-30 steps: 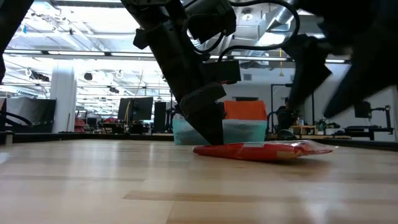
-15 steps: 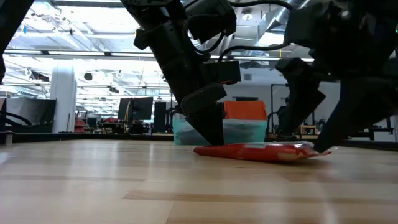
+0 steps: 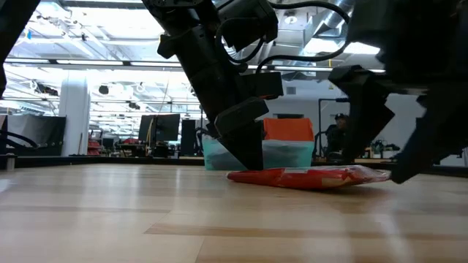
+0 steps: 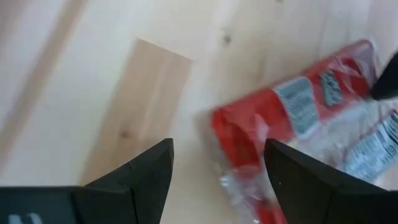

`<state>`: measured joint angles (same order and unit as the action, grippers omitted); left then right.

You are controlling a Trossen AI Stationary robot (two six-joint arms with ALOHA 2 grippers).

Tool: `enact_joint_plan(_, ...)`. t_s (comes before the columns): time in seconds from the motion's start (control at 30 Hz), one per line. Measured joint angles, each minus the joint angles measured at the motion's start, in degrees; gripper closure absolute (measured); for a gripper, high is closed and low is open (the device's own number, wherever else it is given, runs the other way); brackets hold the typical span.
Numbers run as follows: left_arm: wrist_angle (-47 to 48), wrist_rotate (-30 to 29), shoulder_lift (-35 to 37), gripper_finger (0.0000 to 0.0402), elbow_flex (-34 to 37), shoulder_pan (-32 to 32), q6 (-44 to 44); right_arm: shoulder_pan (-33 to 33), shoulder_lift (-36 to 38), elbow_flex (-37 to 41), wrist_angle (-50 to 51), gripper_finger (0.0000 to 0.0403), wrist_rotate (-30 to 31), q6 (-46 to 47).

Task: Sort popcorn bags into baskets
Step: Put the red popcorn bag into the green bin

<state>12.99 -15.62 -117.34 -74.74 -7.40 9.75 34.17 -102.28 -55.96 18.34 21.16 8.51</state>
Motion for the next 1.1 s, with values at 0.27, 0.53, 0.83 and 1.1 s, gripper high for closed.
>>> enact_joint_plan(0.27, 0.0, 0.4, 0.0, 0.0401, 0.0, 0.0, 0.1, -2.2, -0.3, 0.0, -0.1, 0.0127, 2.5, -0.2)
enact_joint_plan(0.53, 0.0, 0.4, 0.0, 0.0401, 0.0, 0.0, 0.1, -3.6, -0.3, 0.0, -1.3, 0.0127, 2.2, -2.8)
enact_joint_plan(0.83, -0.1, 0.9, 0.0, 0.0401, 0.0, 0.0, 0.4, -3.9, -4.4, -0.2, -2.4, 0.0127, 1.7, -2.6)
enact_joint_plan(1.1, -0.5, 1.5, 0.0, 0.0401, 0.0, 0.0, 0.4, -3.8, -4.7, -0.8, 1.3, 0.0162, 5.7, -1.4)
